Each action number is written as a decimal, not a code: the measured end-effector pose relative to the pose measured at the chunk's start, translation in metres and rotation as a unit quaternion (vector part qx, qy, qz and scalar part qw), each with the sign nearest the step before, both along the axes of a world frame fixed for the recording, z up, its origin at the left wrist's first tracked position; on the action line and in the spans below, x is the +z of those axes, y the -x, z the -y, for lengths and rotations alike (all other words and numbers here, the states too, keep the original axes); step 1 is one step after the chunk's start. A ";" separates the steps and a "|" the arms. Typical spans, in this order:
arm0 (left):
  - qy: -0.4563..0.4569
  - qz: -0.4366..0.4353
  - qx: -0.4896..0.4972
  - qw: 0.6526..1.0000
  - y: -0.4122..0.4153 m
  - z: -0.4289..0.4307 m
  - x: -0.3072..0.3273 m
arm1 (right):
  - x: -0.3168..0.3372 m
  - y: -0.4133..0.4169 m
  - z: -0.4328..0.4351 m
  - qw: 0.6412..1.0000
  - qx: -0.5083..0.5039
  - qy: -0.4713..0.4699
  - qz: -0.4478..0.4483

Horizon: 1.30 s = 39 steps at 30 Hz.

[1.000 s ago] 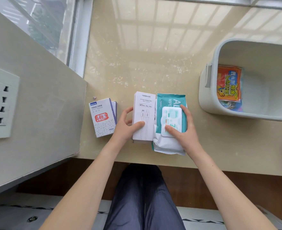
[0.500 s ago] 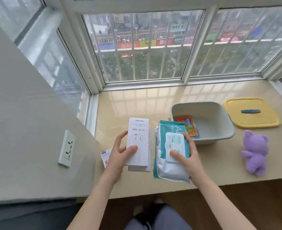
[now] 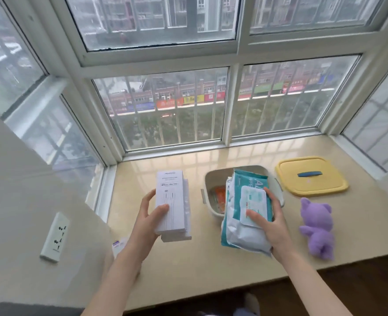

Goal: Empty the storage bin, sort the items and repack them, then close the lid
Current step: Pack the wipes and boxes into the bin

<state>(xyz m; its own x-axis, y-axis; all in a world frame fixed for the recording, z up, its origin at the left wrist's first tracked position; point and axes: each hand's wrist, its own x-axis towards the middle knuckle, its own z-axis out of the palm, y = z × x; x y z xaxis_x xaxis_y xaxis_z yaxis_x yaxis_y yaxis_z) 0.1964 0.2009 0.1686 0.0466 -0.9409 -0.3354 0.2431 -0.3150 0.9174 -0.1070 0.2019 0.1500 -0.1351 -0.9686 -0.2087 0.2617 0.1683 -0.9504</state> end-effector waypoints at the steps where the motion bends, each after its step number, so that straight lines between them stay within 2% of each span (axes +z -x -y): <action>1: -0.010 -0.002 0.002 1.000 0.016 0.001 -0.007 | -0.006 0.015 0.002 1.000 0.000 -0.007 -0.009; 9: -0.086 -0.007 0.054 0.995 0.150 0.022 -0.049 | -0.042 0.153 0.041 0.994 0.028 -0.078 -0.073; 15: -0.104 0.004 0.111 0.988 0.195 0.039 -0.053 | -0.050 0.197 0.079 0.991 0.056 -0.099 -0.069; 22: -0.105 0.027 0.117 0.987 0.189 0.077 -0.065 | -0.068 0.192 0.124 0.989 0.060 -0.114 -0.077; 34: -0.123 -0.010 0.110 0.986 0.144 0.147 -0.117 | -0.112 0.128 0.207 0.987 0.097 -0.104 -0.078; 39: -0.130 0.025 0.096 0.986 0.135 0.163 -0.147 | -0.149 0.102 0.240 0.981 0.138 -0.108 -0.087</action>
<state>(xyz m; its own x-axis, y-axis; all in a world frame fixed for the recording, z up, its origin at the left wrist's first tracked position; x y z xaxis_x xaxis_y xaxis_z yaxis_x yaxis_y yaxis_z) 0.0619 0.0378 0.0219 0.2392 -0.7953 -0.5571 0.2773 -0.4939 0.8241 -0.2086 -0.0386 0.0007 0.0751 -0.9086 -0.4109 0.0146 0.4130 -0.9106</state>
